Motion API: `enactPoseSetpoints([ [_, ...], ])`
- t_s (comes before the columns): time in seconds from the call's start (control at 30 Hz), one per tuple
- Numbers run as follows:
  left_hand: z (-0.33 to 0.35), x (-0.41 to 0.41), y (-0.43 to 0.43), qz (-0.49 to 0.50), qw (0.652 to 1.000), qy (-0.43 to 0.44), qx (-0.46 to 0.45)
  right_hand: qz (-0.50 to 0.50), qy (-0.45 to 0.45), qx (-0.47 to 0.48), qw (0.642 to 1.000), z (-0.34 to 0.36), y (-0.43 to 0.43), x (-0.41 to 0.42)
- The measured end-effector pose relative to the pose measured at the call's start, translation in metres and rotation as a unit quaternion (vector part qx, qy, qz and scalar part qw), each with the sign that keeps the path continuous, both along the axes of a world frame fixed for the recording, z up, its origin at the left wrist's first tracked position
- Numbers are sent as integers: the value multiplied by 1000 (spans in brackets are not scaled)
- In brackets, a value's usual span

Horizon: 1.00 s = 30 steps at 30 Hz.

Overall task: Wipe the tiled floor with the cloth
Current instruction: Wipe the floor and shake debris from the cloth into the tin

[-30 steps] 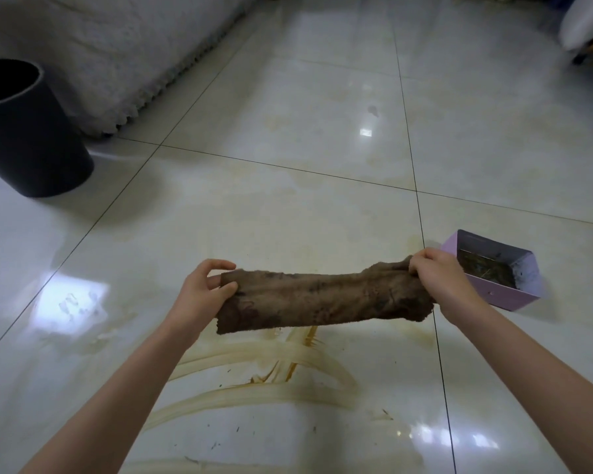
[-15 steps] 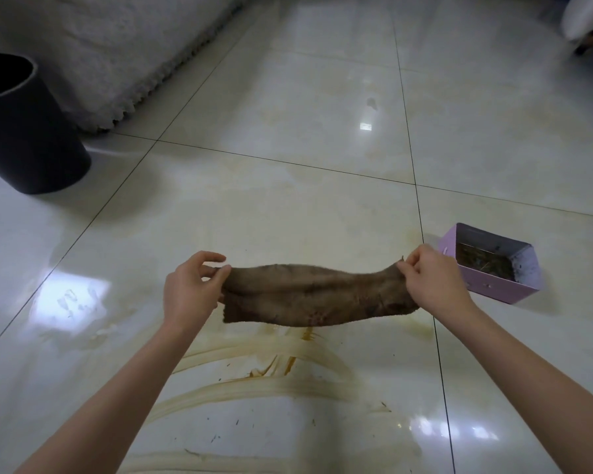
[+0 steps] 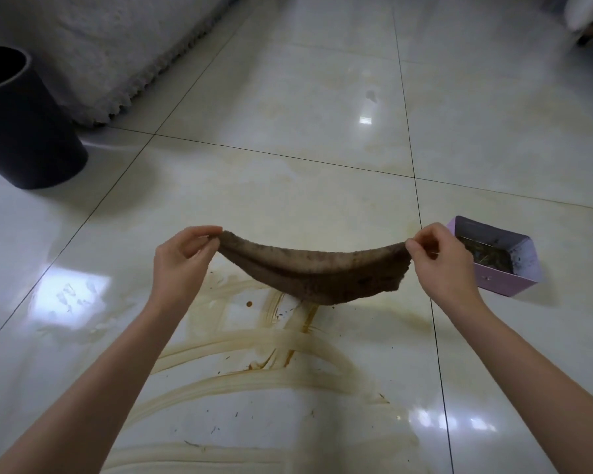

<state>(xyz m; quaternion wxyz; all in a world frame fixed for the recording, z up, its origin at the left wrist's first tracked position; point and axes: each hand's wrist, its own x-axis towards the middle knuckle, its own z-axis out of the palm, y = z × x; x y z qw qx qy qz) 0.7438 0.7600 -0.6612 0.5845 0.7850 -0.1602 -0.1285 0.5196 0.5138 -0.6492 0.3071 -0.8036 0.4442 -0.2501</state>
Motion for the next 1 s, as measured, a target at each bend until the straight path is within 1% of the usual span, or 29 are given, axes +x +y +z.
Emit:
enactPoseSetpoints([
  [0.03,4,1,0,-8,997,51,-49,-10,-23,25,999,0,0,-1],
  [0.1,12,2,-1,-34,982,140,-125,-26,-56,51,997,2,-2,-4],
  [0.13,16,2,-1,-48,973,168,-149,-29,-50,48,997,3,-3,-5],
  [0.17,20,2,-1,-62,968,183,-161,-27,-22,36,999,4,-3,-7],
  [0.23,29,-2,-5,-105,965,182,-158,-8,100,11,995,7,-2,-9],
  [0.27,34,-6,-8,-139,964,174,-147,13,175,3,984,9,0,-7],
  [0.3,39,-11,-13,-180,961,164,-133,40,245,-1,969,11,4,-3],
  [0.37,50,-25,-26,-253,951,140,-111,95,371,-7,924,16,15,8],
  [0.4,55,-31,-33,-277,946,129,-108,126,415,-18,901,19,20,14],
  [0.43,59,-37,-40,-294,942,121,-109,166,431,-24,887,21,25,21],
  [0.47,63,-41,-46,-308,938,114,-110,217,406,-18,887,24,29,28],
  [0.5,68,-44,-51,-318,936,107,-108,275,342,11,899,29,34,35],
  [0.53,71,-45,-54,-324,935,97,-104,324,260,63,907,36,39,42],
  [0.57,75,-46,-57,-326,936,86,-100,360,184,128,906,42,44,48],
  [0.6,78,-45,-58,-324,938,76,-99,383,137,185,894,45,46,53],
  [0.63,80,-43,-57,-320,939,70,-102,395,117,223,884,47,46,56],
  [0.67,82,-41,-55,-313,942,65,-105,403,115,232,878,49,46,58],
  [0.73,86,-34,-49,-289,951,50,-101,419,148,209,871,50,41,58],
  [0.83,85,-25,-37,-232,968,34,-93,438,241,160,851,46,28,50],
  [0.9,82,-21,-31,-196,975,34,-96,427,286,128,848,41,22,44],
  [1.0,75,-16,-25,-145,984,47,-90,409,266,122,864,34,18,36],
])
